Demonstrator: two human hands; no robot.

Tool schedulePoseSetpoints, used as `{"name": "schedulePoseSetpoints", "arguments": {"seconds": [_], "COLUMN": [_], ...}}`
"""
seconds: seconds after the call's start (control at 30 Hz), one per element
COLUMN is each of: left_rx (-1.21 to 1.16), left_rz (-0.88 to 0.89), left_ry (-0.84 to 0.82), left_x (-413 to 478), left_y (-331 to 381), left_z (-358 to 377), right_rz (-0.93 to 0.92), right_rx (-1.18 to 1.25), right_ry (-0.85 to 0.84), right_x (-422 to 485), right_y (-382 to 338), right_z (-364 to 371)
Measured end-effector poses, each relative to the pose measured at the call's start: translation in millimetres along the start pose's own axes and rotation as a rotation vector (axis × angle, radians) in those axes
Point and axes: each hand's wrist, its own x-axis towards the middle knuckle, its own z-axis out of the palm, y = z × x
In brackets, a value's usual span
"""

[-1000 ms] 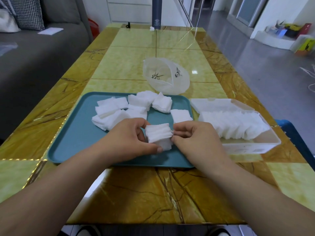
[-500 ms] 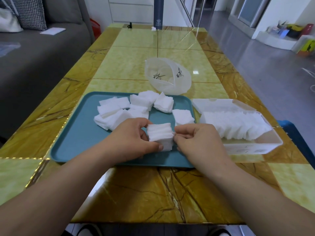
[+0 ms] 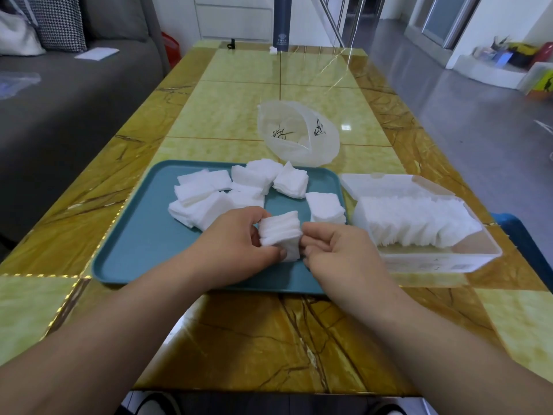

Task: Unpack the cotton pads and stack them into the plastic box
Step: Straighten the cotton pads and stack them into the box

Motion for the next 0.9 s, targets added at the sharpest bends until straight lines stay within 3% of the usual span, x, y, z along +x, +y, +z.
{"name": "schedulePoseSetpoints", "arguments": {"seconds": [0.33,0.57,0.7,0.9], "left_rx": [0.038,0.057,-0.024,-0.131], "left_rz": [0.009,0.040,0.107,0.217], "left_ry": [0.050,0.097,0.106,0.081], "left_x": [1,-1,-7,-19], "left_y": [-3,-1,6,24], "left_z": [0,-7,-10,-12], "right_rz": [0.007,-0.016,-0.126,-0.246], "right_rx": [0.064,0.012,-0.102,-0.084], "right_ry": [-0.143,-0.147,-0.085,-0.087], "right_x": [-2,-5,-5,-6], "right_y": [-3,-12,-14,-22], "right_z": [10,2,-3,-32]}}
